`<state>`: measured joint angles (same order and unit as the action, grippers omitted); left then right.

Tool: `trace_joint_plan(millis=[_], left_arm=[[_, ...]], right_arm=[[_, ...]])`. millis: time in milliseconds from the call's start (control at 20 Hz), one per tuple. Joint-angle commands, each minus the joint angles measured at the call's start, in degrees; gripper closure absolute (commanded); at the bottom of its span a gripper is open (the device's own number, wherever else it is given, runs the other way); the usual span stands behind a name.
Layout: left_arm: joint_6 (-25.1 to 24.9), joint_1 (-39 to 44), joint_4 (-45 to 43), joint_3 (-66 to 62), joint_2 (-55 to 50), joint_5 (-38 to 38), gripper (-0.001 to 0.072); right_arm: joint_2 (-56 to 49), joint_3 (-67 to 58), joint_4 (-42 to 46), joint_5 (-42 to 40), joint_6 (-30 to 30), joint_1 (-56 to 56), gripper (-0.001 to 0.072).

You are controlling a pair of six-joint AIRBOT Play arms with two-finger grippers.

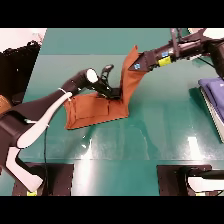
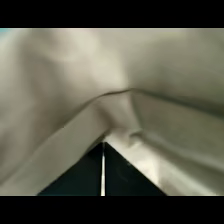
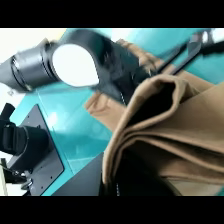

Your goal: Fold the shirts.

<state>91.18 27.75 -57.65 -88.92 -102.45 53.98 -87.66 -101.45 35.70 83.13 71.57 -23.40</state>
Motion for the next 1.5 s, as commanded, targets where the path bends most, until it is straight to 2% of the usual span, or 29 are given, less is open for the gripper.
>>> trace_joint_plan(millis=[0,150,350,450,500,600,650,700,850,1000,1150,1250,1450], left_arm=[[0.3,-6.7,-9.5,-0.3,6.4,6.5,0.0686],[0.1,-15.1,-17.1,-0.3,16.2,9.5,0.0685],[-0.8,-23.9,-20.8,-0.3,26.3,9.7,0.0685],[-0.8,-26.6,-20.8,-0.3,28.9,9.7,0.0685],[-0.8,-27.3,-20.8,-0.3,29.6,9.9,0.0684],[-0.8,-27.4,-21.0,-0.3,29.8,10.8,0.0685],[-0.8,-27.4,-20.4,-0.3,29.8,11.4,0.0685],[-0.8,-27.4,-19.8,-0.2,29.8,11.7,0.0685],[-0.8,-27.4,-19.3,-0.2,29.8,12.9,0.0685],[-0.8,-27.4,-19.3,-0.2,29.8,14.7,0.0685],[-0.8,-27.4,-18.7,-0.2,29.8,14.6,0.0685],[-0.8,-27.4,-18.1,-0.2,29.8,14.3,0.0684],[-0.8,-27.4,-18.0,-0.2,29.7,13.9,0.0684]], right_arm=[[-2.2,-1.0,-0.1,-2.0,-0.7,-4.5,0.0695],[-5.9,-1.0,-0.2,-8.4,-3.2,-12.1,0.0694],[-13.7,-1.0,-0.2,-18.6,-6.6,-24.3,0.0673],[-16.9,-1.1,0.0,-20.2,-10.2,-28.2,0.0305],[-17.9,-1.0,0.3,-19.9,-12.2,-29.3,0.0184],[-18.3,-1.0,2.2,-16.9,-12.7,-29.3,0.0173],[-17.8,-1.0,4.1,-14.5,-11.9,-28.3,0.0202],[-17.0,-0.9,7.1,-11.6,-9.3,-26.9,0.0231],[-14.5,0.3,17.1,-4.4,-5.4,-20.3,0.0231],[-9.9,9.1,17.4,-6.0,-3.3,-10.8,0.0231],[-6.2,20.2,15.8,-11.1,-1.4,-0.7,0.0226],[-6.2,25.5,10.1,-14.3,-1.4,4.5,0.0066],[-11.0,28.8,0.1,-15.3,-3.0,7.2,0.007]])
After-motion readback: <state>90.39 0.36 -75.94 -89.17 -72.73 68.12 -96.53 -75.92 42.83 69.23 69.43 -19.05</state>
